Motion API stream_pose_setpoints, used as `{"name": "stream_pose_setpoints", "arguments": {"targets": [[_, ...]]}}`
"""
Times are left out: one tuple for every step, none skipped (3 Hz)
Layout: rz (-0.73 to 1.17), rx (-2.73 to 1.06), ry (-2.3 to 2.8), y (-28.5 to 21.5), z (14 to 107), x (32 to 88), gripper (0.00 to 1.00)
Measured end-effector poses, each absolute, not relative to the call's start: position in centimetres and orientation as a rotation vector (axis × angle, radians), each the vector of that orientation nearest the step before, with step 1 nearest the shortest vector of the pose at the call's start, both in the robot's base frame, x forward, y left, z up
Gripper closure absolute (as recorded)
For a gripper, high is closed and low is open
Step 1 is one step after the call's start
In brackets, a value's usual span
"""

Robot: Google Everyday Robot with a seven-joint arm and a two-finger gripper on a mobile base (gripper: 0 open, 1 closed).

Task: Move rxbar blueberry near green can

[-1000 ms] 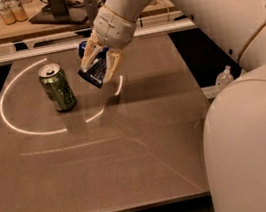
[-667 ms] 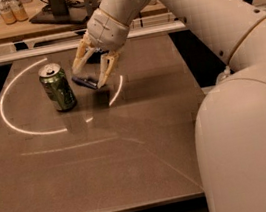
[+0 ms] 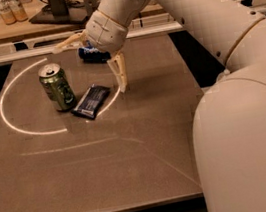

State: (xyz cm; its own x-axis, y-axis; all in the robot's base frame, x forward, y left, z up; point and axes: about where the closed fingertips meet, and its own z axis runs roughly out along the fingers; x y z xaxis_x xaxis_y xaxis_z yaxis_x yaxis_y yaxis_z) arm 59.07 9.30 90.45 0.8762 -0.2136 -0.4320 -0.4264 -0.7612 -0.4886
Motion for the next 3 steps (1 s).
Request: {"name": "stream_pose_setpoints", "arguments": {"targets": [[0.293, -2.432, 0.756, 0.8, 91.1, 61.8, 0.00], [0.125, -2.387, 0.985, -6.6, 92.4, 63.5, 0.00], [0.112, -2.384, 1.007, -7.4, 92.3, 63.7, 0.00]]}}
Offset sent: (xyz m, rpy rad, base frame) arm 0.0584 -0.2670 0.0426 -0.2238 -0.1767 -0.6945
